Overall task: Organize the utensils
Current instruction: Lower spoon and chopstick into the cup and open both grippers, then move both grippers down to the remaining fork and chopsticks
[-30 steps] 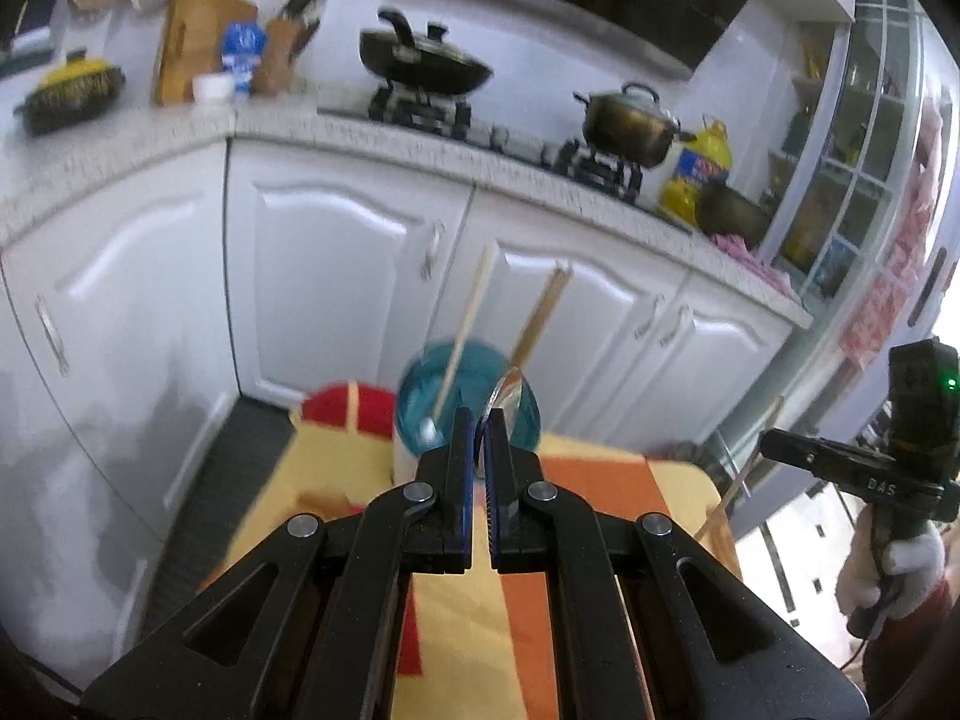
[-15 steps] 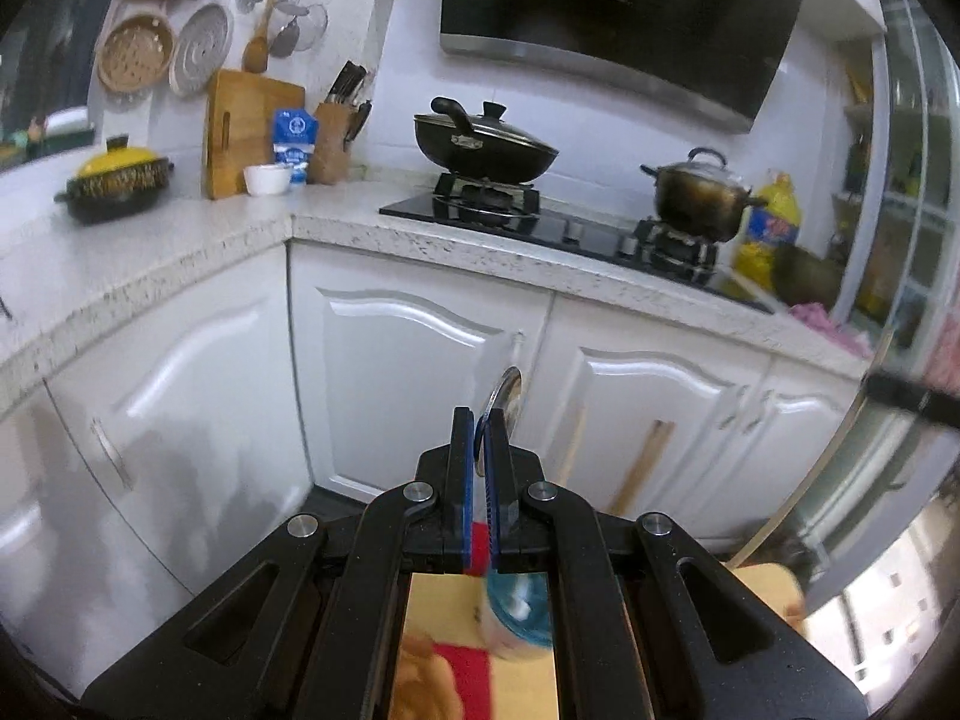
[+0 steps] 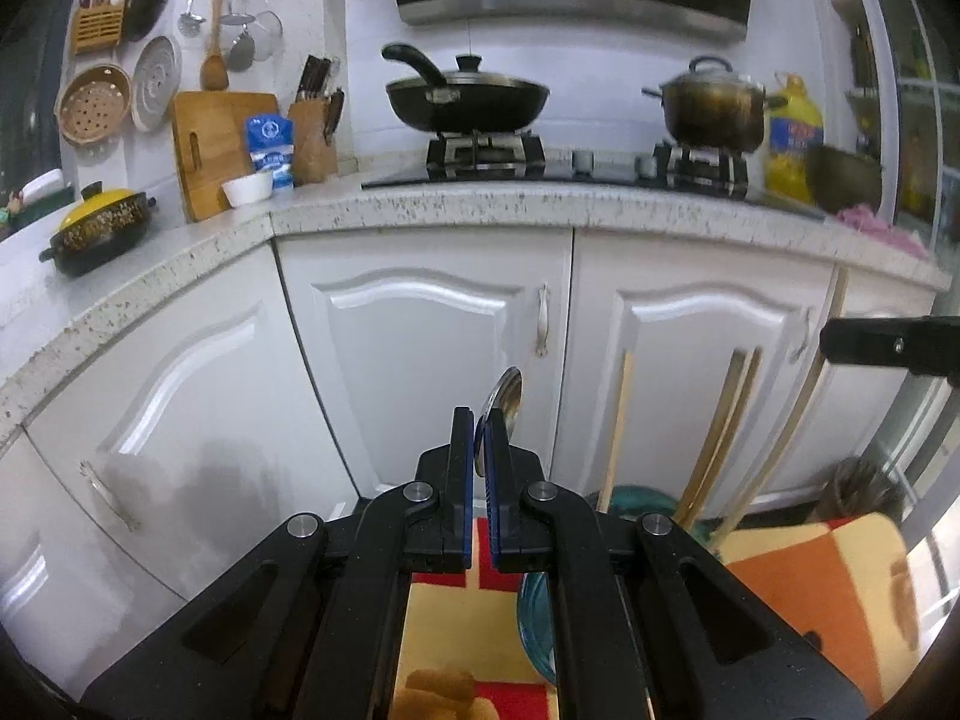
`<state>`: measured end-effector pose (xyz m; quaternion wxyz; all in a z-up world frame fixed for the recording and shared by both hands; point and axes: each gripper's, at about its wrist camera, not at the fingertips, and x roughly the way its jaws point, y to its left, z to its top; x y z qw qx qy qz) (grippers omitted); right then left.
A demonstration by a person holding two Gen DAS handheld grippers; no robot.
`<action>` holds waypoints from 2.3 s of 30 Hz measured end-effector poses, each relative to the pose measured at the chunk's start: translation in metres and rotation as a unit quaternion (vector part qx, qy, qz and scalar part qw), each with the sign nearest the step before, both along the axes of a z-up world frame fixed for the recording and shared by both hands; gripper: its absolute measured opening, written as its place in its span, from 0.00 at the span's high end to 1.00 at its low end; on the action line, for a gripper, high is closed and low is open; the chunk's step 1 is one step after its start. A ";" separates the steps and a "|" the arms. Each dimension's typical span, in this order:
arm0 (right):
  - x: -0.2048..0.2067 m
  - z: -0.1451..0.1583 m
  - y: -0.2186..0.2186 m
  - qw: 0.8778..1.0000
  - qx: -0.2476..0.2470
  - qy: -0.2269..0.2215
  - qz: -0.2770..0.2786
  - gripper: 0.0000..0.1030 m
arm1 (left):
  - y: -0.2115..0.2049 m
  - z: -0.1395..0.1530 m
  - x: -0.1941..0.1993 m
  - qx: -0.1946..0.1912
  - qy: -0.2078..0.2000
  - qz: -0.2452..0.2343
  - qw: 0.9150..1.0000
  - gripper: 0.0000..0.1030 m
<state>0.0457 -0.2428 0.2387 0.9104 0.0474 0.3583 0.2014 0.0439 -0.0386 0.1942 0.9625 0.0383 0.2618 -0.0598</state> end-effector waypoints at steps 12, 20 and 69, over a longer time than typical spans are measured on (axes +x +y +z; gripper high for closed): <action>0.008 -0.047 0.000 0.998 0.005 0.056 0.012 0.95 | -0.009 -0.040 0.011 -0.018 0.066 -0.009 0.998 0.98; -0.001 -0.053 -0.005 0.997 0.016 0.070 0.008 0.73 | -0.010 -0.043 0.009 -0.044 0.097 -0.023 0.994 0.92; -0.142 -0.132 -0.072 0.987 -0.054 0.122 -0.094 0.58 | -0.040 -0.074 -0.120 -0.104 0.177 -0.078 0.976 0.38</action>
